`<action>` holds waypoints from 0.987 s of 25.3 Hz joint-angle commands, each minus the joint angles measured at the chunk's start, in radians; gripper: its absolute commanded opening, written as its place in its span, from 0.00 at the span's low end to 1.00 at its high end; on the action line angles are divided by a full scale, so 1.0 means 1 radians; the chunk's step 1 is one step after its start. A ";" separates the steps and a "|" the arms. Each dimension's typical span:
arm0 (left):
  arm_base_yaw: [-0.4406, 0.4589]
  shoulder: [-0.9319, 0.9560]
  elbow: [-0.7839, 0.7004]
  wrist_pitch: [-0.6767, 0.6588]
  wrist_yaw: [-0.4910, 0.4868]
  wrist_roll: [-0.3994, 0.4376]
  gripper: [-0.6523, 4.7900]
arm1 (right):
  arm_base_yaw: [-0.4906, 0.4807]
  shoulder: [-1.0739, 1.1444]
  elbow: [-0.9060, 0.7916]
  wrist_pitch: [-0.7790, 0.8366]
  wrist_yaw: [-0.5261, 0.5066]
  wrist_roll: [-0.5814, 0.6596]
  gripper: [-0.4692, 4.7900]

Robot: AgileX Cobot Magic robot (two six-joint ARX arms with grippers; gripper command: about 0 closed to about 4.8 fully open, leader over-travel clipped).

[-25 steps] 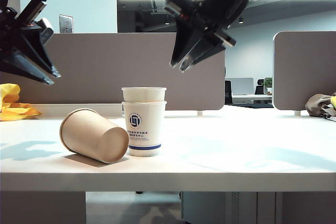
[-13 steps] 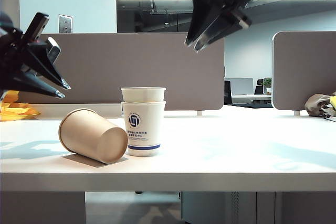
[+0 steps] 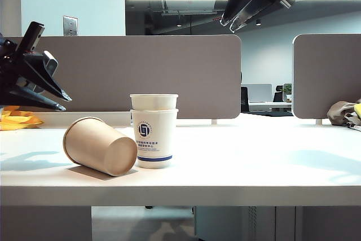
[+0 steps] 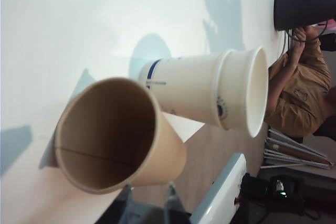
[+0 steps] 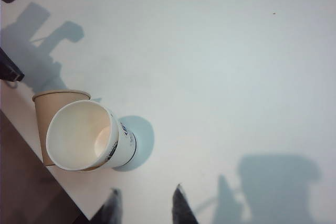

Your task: Pick up all the paper cups on the table one by one and stack them together.

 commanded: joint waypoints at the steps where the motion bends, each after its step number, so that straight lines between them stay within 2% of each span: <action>1: 0.002 0.002 0.000 -0.034 0.019 0.023 0.28 | 0.002 -0.008 0.006 0.006 -0.010 -0.003 0.33; 13: 0.003 0.004 -0.002 -0.079 0.000 0.063 0.27 | 0.002 -0.008 0.006 0.003 -0.011 -0.003 0.33; 15: 0.001 0.003 -0.001 -0.065 0.024 0.034 0.27 | 0.002 -0.007 0.006 0.004 -0.011 -0.003 0.33; 16: 0.001 0.002 -0.001 -0.051 0.067 0.006 0.27 | 0.002 -0.007 0.006 0.005 -0.011 -0.003 0.33; 19: 0.001 -0.017 0.001 -0.036 0.117 0.000 0.27 | 0.002 -0.007 0.006 0.004 -0.011 -0.003 0.33; 22: 0.001 -0.039 0.001 -0.027 0.111 0.000 0.27 | 0.002 -0.007 0.006 0.004 -0.012 -0.003 0.33; 25: -0.002 -0.035 0.000 -0.042 0.016 0.006 0.28 | 0.002 -0.008 0.006 -0.002 -0.012 -0.003 0.33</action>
